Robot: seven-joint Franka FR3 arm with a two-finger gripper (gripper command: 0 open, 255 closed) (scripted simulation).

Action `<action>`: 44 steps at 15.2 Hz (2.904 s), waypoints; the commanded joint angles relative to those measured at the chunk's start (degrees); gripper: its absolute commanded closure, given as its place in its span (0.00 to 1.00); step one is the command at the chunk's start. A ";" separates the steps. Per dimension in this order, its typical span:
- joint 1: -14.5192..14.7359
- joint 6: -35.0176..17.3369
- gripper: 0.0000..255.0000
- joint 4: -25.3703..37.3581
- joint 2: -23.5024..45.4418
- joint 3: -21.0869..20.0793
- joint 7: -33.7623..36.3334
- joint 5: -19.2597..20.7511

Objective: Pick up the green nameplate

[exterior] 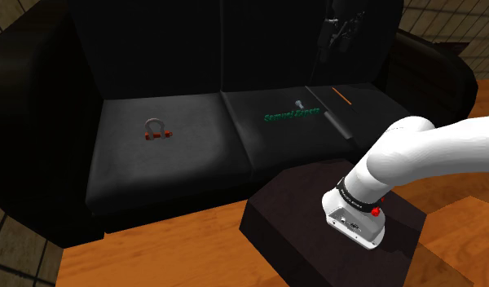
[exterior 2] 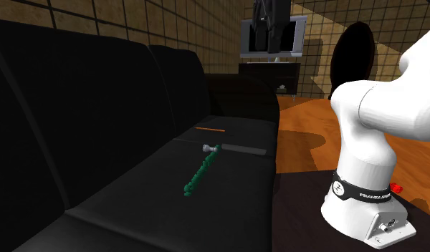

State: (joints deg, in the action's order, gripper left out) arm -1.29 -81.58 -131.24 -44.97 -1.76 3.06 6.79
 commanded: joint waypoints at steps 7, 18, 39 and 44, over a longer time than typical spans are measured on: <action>-2.03 -11.42 0.00 -7.32 3.26 4.16 -0.86 2.19; -5.84 -33.56 0.00 -13.85 17.30 12.09 -2.60 5.30; -7.59 -57.19 1.00 -13.93 39.88 18.57 -6.13 2.98; -7.59 -57.19 1.00 -13.97 39.83 18.57 -6.10 3.00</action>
State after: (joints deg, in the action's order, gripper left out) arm -8.89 -138.78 -145.16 -5.15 16.81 -3.04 9.78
